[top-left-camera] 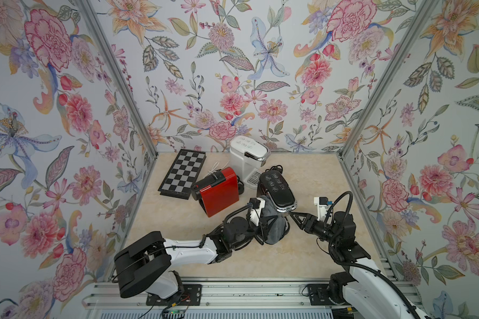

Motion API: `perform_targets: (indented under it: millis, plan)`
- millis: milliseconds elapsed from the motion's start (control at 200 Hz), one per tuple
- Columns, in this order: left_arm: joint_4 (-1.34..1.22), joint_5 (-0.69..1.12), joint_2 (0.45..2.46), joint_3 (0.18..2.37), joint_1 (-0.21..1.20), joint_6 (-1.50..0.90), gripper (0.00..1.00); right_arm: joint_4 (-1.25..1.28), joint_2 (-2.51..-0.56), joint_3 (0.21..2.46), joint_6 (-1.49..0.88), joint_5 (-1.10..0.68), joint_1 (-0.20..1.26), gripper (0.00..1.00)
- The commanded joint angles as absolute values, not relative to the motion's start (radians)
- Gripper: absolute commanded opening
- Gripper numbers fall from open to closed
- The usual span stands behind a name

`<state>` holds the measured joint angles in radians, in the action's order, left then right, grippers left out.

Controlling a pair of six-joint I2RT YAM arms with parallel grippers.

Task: Wipe the surface of a coffee machine
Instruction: Wipe the dirt from the surface of the coffee machine.

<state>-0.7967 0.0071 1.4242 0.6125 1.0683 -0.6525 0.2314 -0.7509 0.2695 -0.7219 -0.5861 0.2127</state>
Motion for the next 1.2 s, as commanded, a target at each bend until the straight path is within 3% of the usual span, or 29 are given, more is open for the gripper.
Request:
perform_targets:
  millis: [0, 720, 1066, 1191]
  plan:
    - [-0.668, -0.150, 1.352, 0.677, 1.074, -0.575, 0.00, 0.279, -0.753, 0.254, -0.732, -0.598, 0.221, 0.53]
    - [-0.471, -0.335, 1.287, 0.827, 1.024, -0.502, 0.00, 0.283, -0.813, 0.282, -0.673, -0.552, 0.296, 0.53]
    - [-0.459, -0.299, 1.331, 0.845, 0.906, -0.520, 0.00, 0.276, -0.865, 0.291, -0.636, -0.514, 0.323, 0.54]
    - [-0.529, -0.204, 1.376, 0.839, 0.873, -0.517, 0.00, 0.293, -0.885, 0.284, -0.635, -0.517, 0.325, 0.54]
